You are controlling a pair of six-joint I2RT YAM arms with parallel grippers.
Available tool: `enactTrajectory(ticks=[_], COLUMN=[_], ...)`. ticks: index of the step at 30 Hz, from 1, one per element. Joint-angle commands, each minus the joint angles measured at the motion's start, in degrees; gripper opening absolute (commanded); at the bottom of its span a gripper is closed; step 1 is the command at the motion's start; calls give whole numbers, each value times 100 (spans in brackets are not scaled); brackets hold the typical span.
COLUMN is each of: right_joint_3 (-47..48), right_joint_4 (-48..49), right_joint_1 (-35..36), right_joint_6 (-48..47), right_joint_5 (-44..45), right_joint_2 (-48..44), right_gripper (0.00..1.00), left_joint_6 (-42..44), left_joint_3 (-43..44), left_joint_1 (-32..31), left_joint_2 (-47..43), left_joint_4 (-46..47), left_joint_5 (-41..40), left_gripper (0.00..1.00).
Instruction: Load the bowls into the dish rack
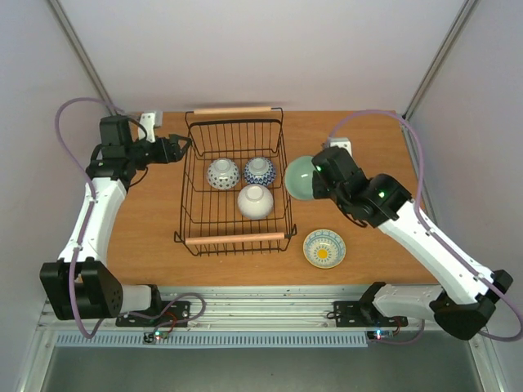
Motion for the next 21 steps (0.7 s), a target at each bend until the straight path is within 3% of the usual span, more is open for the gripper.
enactTrajectory(ticks=[1,6,15,21], right_joint_3=[748,1388,2093,2287], right_joint_4=[989,1238,1389,1400], right_joint_1=[-1,0,-7,-7], right_joint_6=[-753,-1056,-1224,-1220], right_joint_5=[-134,-466,-894,-1073], right_joint_2=[471,1159,2068,2292], right_gripper=[1,1,1,1], left_joint_6=[101,163,736,933], left_joint_3=[86,141,325,349], left_joint_1=[-89,-324,-1056,-1262], left_joint_2=[145,253,378,647], left_joint_4=[185,135,-404,-456], left_joint_5=[1105,2116,2946,2728], left_gripper=[84,85,84,82])
